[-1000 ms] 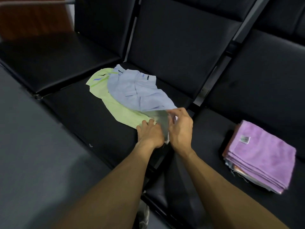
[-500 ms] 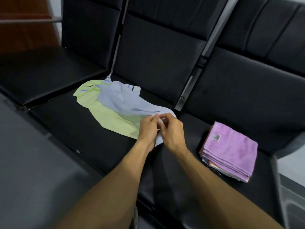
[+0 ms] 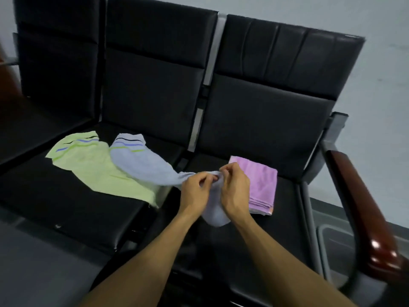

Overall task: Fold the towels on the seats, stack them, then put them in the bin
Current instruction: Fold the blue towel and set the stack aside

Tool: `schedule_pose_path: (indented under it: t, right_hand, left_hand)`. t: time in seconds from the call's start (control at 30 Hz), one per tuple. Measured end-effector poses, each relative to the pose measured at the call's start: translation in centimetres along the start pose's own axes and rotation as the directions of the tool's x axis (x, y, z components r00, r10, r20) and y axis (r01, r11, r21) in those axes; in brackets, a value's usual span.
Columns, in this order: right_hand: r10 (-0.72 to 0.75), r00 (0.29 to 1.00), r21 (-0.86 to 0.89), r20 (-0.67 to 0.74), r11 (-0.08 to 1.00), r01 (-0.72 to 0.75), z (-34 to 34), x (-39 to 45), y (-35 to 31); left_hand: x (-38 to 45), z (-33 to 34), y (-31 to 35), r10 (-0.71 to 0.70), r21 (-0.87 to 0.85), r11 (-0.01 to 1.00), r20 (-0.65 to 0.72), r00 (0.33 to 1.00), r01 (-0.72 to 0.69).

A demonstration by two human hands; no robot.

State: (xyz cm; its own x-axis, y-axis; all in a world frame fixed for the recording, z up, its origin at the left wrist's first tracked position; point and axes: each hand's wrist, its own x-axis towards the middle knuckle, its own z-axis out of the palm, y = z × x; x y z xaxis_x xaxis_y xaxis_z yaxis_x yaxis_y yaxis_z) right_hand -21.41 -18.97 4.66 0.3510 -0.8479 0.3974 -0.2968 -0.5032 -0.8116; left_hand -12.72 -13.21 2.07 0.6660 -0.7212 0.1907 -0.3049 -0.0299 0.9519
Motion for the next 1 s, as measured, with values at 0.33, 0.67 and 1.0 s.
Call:
schedule_pose_path:
  t: [0.33, 0.67, 1.0]
  right_hand:
    - [0.150, 0.989, -0.022, 0.001, 0.989, -0.149, -7.9, -2.3, 6.7]
    - [0.409, 0.912, -0.033, -0.041, 0.911, -0.411, -8.0, -2.6, 13.5]
    - [0.356, 0.931, -0.201, 0.073, 0.920, -0.336, -8.9, 0.0, 14.7]
  left_hand:
    - [-2.0, 7.8, 0.0, 0.030, 0.155, 0.985, 0.304, 0.952, -0.081]
    - [-0.9, 10.4, -1.3, 0.034, 0.435, 0.894, 0.176, 0.984, -0.109]
    - [0.3, 8.5, -2.8, 0.097, 0.379, 0.871, 0.489, 0.867, -0.311]
